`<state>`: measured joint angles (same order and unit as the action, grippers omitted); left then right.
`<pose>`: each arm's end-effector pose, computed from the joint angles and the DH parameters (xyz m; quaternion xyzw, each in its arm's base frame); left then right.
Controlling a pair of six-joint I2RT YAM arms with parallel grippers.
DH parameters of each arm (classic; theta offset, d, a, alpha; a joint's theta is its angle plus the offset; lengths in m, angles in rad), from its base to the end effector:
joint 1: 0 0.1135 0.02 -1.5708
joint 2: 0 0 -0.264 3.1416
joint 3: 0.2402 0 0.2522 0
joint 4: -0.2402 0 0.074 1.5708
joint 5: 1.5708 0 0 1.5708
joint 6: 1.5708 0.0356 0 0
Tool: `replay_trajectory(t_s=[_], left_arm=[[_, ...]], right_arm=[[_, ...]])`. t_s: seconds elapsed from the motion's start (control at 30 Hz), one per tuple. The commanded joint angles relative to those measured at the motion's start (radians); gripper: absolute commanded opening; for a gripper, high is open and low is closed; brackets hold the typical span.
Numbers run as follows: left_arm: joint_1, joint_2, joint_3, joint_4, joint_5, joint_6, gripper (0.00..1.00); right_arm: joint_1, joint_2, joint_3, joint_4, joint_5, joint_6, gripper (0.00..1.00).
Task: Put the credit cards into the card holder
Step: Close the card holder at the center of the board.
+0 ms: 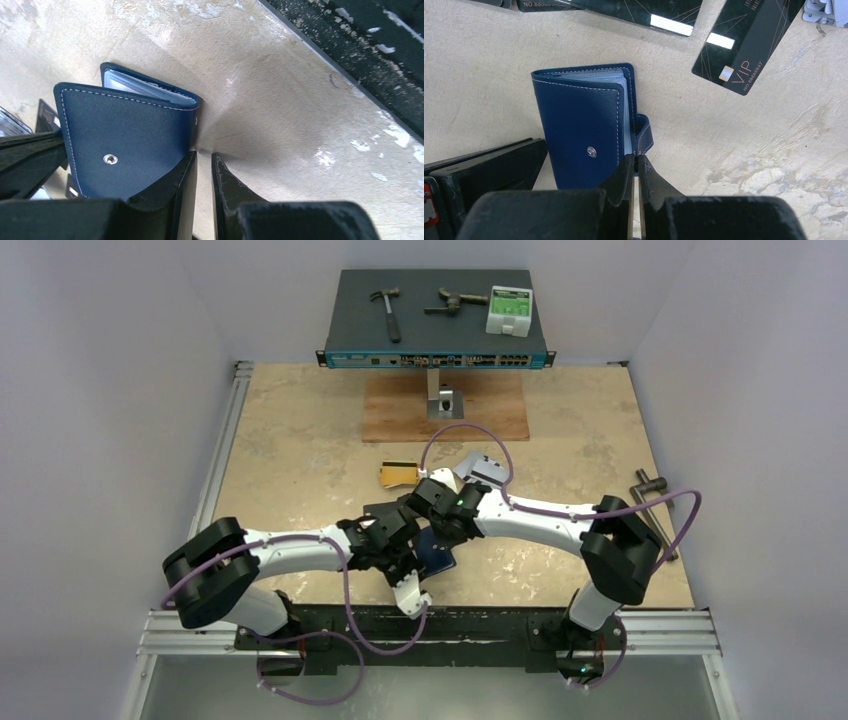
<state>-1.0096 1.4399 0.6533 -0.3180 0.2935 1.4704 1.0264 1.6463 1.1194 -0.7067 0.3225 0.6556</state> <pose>0.1241 -0.2168 0.1477 0.9213 0.2807 -0.0863 0.2550 0.1741 0.2657 0.2037 -0.1529 0.9613 0.0179 0.2284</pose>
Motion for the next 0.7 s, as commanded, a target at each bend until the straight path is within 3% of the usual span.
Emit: replay_trajectory(t_s=[0.0,0.2,0.33,0.47,0.67], left_arm=[[0.004,-0.043,0.02,-0.052,0.011,-0.056,0.17],[0.006,-0.089,0.027,-0.003,-0.054,-0.172,0.22],[0.006,-0.113,-0.038,0.17,-0.114,-0.229,0.25],[-0.012,-0.096,-0.144,0.42,-0.17,-0.152,0.26],[-0.024,-0.042,-0.203,0.493,-0.11,0.009,0.27]], right_arm=[[-0.009,-0.049,0.034,-0.007,0.014,-0.014,0.0],[-0.065,-0.096,-0.065,0.064,-0.055,0.0,0.0],[-0.125,-0.143,-0.128,0.148,-0.154,0.001,0.0],[-0.18,-0.165,-0.165,0.213,-0.242,-0.01,0.0],[-0.221,-0.166,-0.191,0.264,-0.318,-0.048,0.0]])
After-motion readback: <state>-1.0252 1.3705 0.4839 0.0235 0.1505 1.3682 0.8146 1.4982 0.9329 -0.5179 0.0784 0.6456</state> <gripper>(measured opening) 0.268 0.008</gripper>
